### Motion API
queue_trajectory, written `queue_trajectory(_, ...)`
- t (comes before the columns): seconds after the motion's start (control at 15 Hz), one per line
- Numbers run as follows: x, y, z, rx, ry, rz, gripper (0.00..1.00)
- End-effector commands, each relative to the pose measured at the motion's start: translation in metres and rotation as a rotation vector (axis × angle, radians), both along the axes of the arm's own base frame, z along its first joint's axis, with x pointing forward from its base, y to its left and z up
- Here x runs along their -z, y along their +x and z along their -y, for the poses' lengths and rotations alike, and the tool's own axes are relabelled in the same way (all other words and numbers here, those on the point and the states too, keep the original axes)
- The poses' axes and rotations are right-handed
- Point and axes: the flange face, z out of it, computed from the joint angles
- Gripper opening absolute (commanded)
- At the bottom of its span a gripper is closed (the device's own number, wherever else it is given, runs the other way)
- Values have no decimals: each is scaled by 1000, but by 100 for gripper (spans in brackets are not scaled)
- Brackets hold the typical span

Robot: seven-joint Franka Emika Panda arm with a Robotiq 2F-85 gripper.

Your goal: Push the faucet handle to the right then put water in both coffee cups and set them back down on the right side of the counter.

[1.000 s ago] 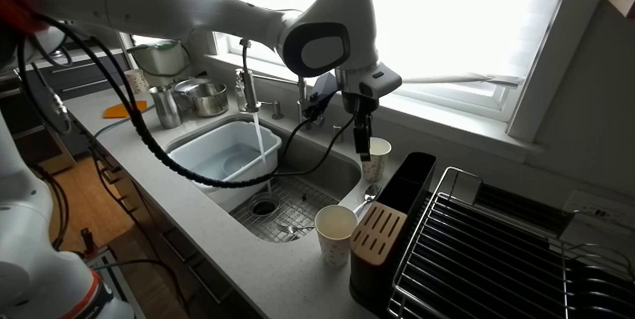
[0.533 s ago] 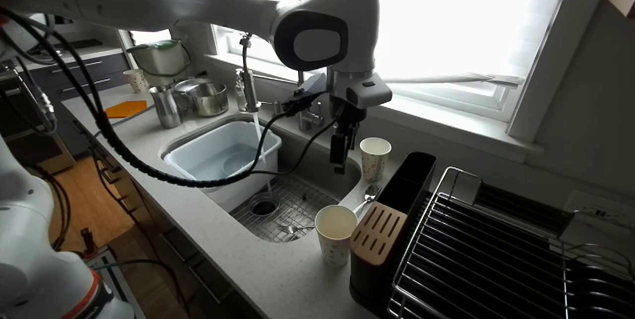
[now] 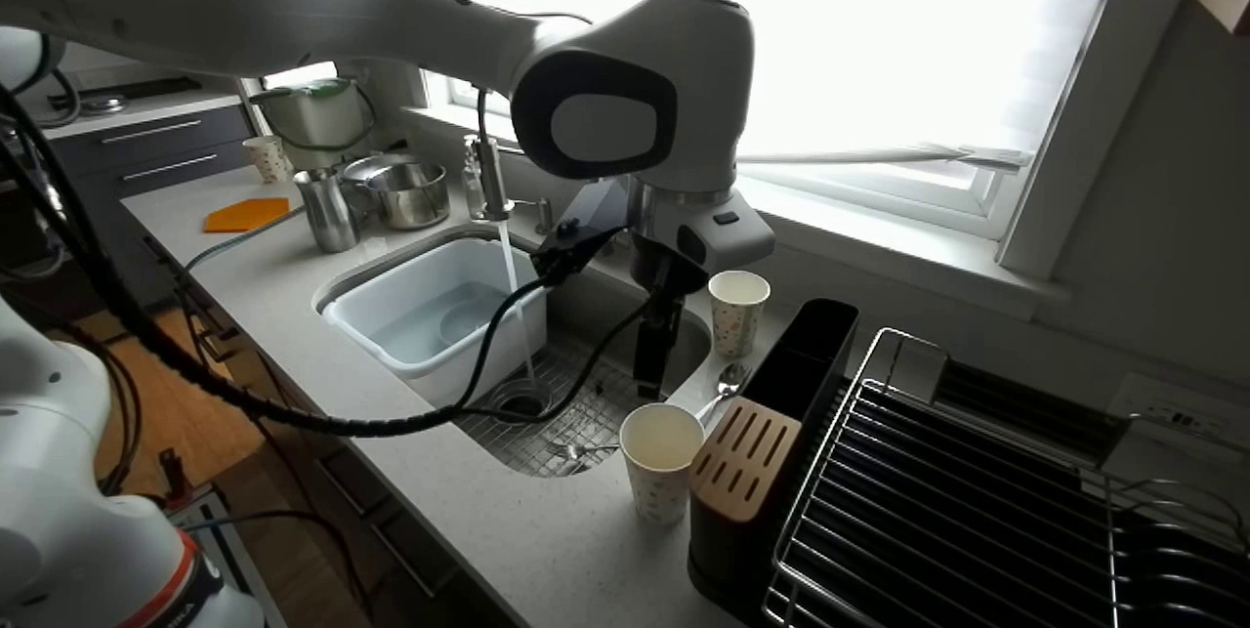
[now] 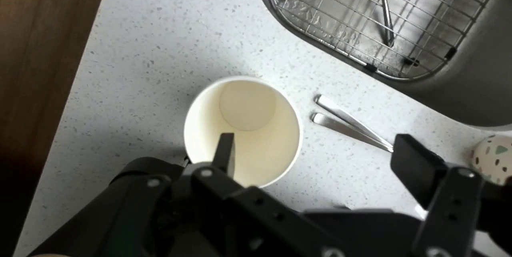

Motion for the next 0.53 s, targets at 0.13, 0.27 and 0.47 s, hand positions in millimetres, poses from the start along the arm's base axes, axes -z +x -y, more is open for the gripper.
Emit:
queue_trajectory(0.13,22,-36,11,-70,-9,-46,100)
queue_trajectory(0.27,20,-44,17,-58,-15,-37,100)
queue_trajectory(0.47,18,-55,23,-95,4,-52,100)
